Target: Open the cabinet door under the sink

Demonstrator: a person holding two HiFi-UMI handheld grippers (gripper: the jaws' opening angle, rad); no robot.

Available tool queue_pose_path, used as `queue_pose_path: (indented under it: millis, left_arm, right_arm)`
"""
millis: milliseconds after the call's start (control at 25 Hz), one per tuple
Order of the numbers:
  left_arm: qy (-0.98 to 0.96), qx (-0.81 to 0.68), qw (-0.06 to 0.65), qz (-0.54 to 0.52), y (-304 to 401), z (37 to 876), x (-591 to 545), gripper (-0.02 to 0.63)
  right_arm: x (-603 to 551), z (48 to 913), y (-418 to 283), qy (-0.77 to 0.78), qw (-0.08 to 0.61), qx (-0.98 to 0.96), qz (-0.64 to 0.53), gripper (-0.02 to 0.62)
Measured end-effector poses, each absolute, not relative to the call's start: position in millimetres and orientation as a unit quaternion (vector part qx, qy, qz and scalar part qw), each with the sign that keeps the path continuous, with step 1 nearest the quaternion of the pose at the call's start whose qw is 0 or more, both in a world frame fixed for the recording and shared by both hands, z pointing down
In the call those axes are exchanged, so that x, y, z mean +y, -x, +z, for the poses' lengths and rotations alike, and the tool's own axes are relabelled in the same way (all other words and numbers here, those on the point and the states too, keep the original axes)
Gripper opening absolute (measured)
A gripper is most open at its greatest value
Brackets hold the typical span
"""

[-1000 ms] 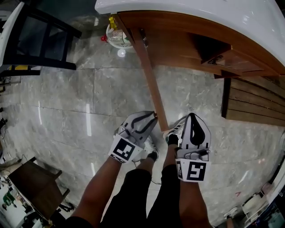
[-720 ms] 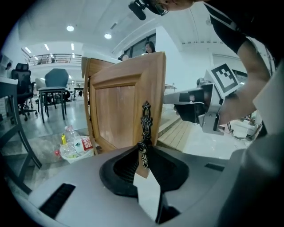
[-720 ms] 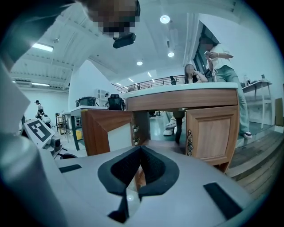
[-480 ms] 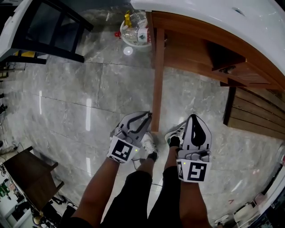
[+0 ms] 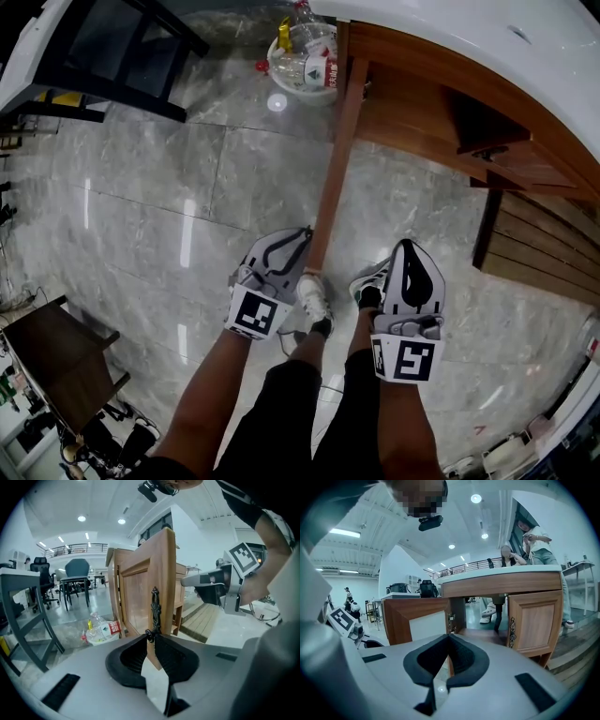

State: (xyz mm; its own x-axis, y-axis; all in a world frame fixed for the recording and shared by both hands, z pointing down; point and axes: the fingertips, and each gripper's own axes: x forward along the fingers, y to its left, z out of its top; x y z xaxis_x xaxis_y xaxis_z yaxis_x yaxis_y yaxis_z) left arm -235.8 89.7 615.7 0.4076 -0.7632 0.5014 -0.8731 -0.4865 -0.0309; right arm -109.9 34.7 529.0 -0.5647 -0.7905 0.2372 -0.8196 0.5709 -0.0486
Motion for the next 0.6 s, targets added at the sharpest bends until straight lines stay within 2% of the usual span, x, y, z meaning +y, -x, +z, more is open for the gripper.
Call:
queue_pose_path:
  millis: [360,600]
  left_arm:
    - [-0.805,-0.537,0.153,0.200,240,611,123,0.067]
    - [-0.817,-0.513,0.184,0.190,195,594,153,0.023]
  right_arm:
    - [33,524,100,-0.468,0.089,-0.876,0.078,0.020]
    - [25,518,82,-0.484,0.083,-0.868,0.080,0.020]
